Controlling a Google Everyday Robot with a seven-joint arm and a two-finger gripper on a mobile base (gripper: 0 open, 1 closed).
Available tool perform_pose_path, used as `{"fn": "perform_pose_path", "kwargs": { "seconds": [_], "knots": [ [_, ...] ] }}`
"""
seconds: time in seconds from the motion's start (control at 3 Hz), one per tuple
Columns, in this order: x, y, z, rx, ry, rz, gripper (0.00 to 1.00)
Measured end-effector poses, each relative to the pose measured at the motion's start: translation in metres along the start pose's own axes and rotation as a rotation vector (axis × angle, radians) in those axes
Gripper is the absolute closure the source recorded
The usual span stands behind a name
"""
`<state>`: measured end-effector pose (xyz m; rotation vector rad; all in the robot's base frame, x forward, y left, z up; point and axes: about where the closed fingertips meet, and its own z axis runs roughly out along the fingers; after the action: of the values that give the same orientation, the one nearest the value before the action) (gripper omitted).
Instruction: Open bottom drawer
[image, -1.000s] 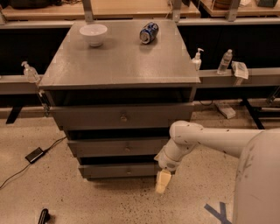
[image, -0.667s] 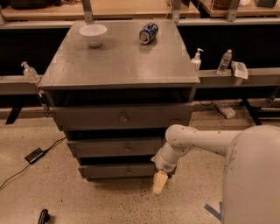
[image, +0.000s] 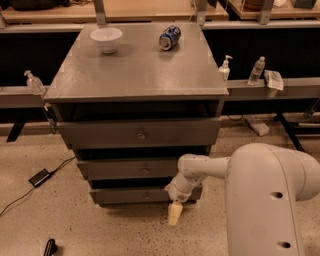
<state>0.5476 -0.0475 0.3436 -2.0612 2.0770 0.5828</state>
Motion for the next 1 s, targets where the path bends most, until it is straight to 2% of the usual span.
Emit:
{"fn": "perform_pose_path", "kwargs": {
  "seconds": [0.33,0.67,1.0],
  "knots": [
    [0.001,-0.022,0.043,0.02,-0.012,-0.038,0.0],
    [0.002,-0.023,0.043,0.021,-0.012,-0.038,0.0],
    [0.007,-0.036,0.05,0.071,0.002,-0.063,0.0]
  ]
}}
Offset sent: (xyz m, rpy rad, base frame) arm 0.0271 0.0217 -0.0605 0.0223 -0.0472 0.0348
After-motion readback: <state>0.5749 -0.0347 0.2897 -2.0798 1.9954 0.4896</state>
